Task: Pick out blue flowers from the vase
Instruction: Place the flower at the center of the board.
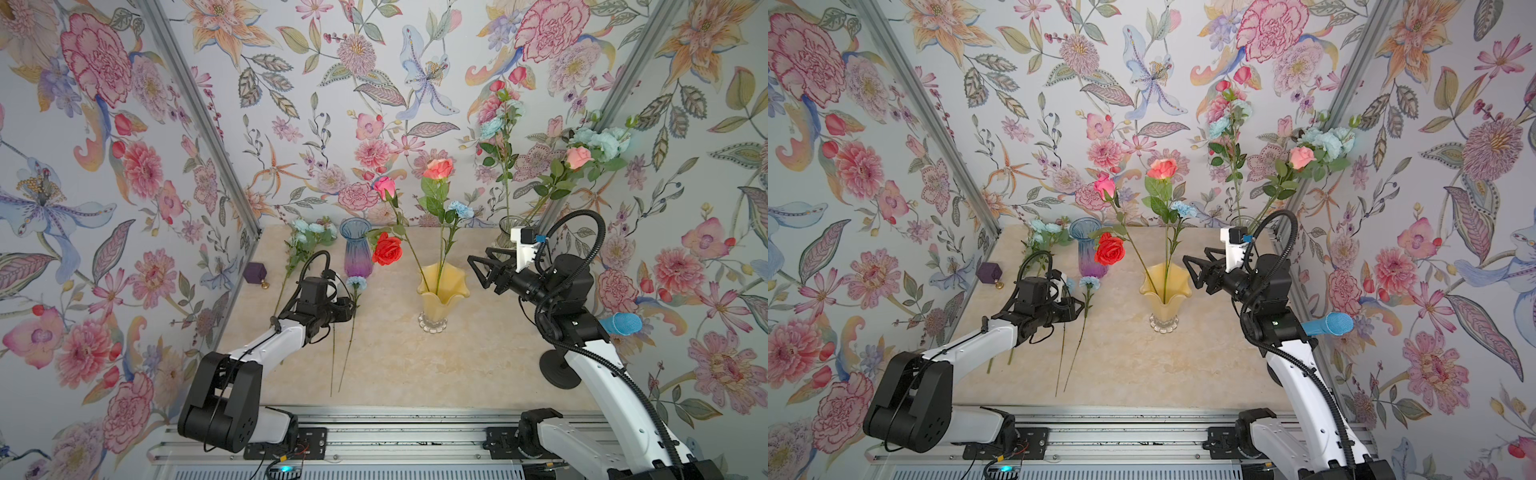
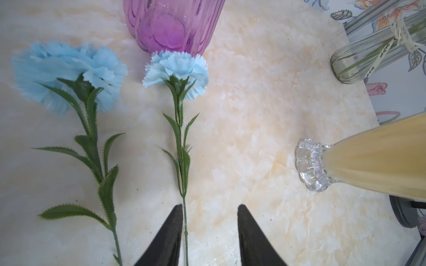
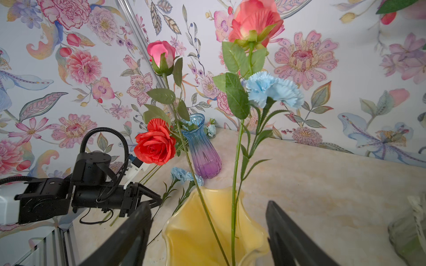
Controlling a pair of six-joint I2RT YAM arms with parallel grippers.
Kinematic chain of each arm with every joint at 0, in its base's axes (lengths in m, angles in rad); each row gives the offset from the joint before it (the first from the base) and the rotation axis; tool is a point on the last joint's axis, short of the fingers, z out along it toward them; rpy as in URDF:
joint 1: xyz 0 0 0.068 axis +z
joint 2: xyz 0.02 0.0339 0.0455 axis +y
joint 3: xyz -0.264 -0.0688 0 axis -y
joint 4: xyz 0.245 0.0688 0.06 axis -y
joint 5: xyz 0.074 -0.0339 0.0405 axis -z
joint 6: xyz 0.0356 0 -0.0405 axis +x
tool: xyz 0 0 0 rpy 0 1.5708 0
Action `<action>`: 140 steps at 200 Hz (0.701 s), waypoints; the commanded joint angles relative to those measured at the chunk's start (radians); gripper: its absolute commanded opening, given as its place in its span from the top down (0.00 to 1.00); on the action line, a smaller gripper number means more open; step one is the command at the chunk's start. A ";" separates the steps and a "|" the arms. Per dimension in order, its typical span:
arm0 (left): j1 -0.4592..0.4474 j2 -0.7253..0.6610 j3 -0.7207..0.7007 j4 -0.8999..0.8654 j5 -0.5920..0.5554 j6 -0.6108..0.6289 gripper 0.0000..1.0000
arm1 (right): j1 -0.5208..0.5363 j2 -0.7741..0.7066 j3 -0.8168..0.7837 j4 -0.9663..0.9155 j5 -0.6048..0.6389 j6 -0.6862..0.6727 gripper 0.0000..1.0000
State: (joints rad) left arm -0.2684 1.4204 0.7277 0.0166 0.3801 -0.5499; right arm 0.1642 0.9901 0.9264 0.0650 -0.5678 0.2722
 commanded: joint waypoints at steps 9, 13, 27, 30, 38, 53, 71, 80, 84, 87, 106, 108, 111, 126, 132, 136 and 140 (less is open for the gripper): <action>-0.013 0.089 0.067 -0.133 -0.046 0.082 0.56 | -0.014 0.004 -0.009 0.065 -0.020 0.045 0.22; -0.022 0.100 0.076 -0.150 -0.066 0.091 0.56 | -0.015 0.004 -0.009 0.064 -0.019 0.046 0.22; -0.058 0.133 0.104 -0.214 -0.148 0.114 0.56 | -0.017 0.003 -0.011 0.067 -0.020 0.049 0.22; -0.064 0.135 0.108 -0.224 -0.160 0.117 0.56 | -0.019 0.002 -0.013 0.067 -0.020 0.049 0.22; -0.079 0.153 0.113 -0.239 -0.185 0.119 0.58 | -0.018 0.001 -0.013 0.067 -0.020 0.049 0.22; -0.092 0.180 0.111 -0.246 -0.209 0.117 0.60 | -0.021 0.001 -0.015 0.070 -0.021 0.050 0.22; -0.106 0.193 0.114 -0.248 -0.228 0.113 0.63 | -0.025 0.002 -0.018 0.074 -0.024 0.051 0.22; -0.115 0.202 0.120 -0.248 -0.230 0.113 0.64 | -0.026 0.004 -0.018 0.075 -0.027 0.052 0.22; -0.117 0.208 0.123 -0.250 -0.231 0.113 0.65 | -0.028 0.005 -0.018 0.074 -0.029 0.052 0.22; -0.119 0.212 0.126 -0.252 -0.230 0.113 0.65 | -0.028 0.005 -0.018 0.074 -0.029 0.053 0.23; -0.131 0.249 0.141 -0.260 -0.240 0.117 0.69 | -0.033 0.004 -0.019 0.073 -0.033 0.054 0.23; -0.133 0.253 0.142 -0.262 -0.239 0.117 0.69 | -0.034 0.003 -0.020 0.074 -0.033 0.053 0.23; -0.133 0.260 0.143 -0.265 -0.241 0.118 0.69 | -0.035 0.001 -0.020 0.073 -0.035 0.055 0.23; -0.141 0.287 0.148 -0.276 -0.256 0.118 0.73 | -0.041 -0.005 -0.023 0.074 -0.036 0.056 0.23; -0.144 0.291 0.146 -0.275 -0.265 0.116 0.75 | -0.044 -0.008 -0.026 0.073 -0.036 0.056 0.23; -0.145 0.296 0.143 -0.274 -0.270 0.114 0.77 | -0.046 -0.010 -0.025 0.075 -0.036 0.057 0.23; -0.146 0.299 0.140 -0.270 -0.274 0.111 0.78 | -0.047 -0.010 -0.026 0.075 -0.037 0.056 0.23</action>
State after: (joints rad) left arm -0.4000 1.6783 0.8635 -0.2123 0.1604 -0.4526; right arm 0.1280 0.9928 0.9150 0.1032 -0.5869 0.3122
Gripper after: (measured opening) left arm 0.253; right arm 0.774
